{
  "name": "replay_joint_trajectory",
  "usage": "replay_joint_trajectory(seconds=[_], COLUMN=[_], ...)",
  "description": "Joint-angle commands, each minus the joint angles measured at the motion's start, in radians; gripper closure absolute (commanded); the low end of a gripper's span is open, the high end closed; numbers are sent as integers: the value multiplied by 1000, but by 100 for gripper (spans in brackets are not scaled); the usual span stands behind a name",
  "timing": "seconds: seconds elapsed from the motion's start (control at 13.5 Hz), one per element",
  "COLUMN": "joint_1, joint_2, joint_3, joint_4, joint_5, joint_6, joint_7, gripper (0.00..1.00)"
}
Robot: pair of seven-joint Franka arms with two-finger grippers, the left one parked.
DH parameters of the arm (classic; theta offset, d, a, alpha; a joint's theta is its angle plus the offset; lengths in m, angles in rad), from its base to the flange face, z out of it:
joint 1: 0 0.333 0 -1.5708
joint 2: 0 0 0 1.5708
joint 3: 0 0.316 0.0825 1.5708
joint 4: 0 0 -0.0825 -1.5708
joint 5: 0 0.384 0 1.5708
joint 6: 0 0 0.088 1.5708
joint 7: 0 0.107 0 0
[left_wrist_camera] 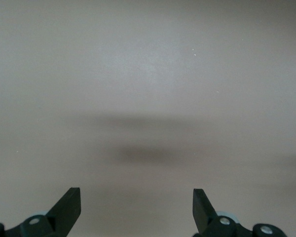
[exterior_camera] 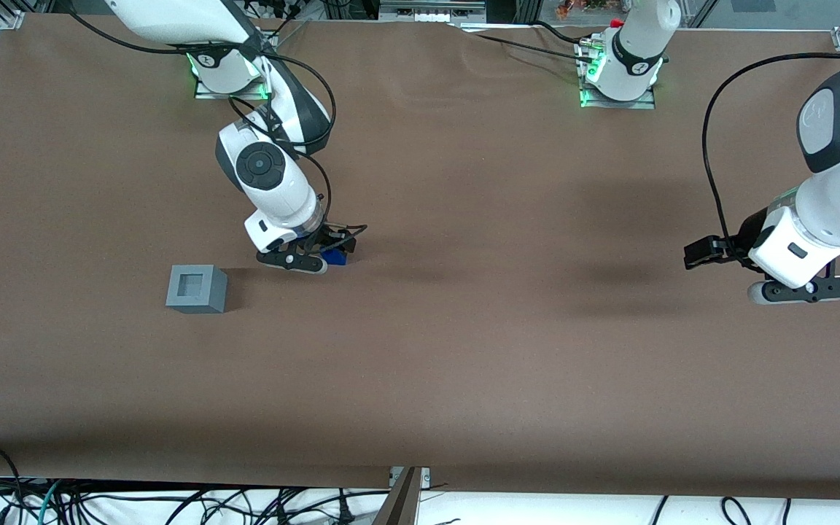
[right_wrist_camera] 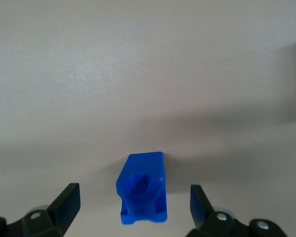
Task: Insert blue part into gray base with right arm
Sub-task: 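Close the right gripper on the blue part and lift it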
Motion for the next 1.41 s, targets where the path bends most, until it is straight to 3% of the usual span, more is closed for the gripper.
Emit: replay_joint_trajectory(seconds=[0.0,0.15,0.45,0.89,1.34], joint_1=[12,21,29,26,13], joint_2=[-1,6,25,17,-23], joint_3=[-6,-6,-8,-9,-107], joint_4=[-65,-71,-73,-70,165], joint_5=[-22,-27,-54,-71,-57], joint_6=[87,99,112,101,-287], joint_7=[24,40,57,43,-200], gripper=[2,3,19,69,71])
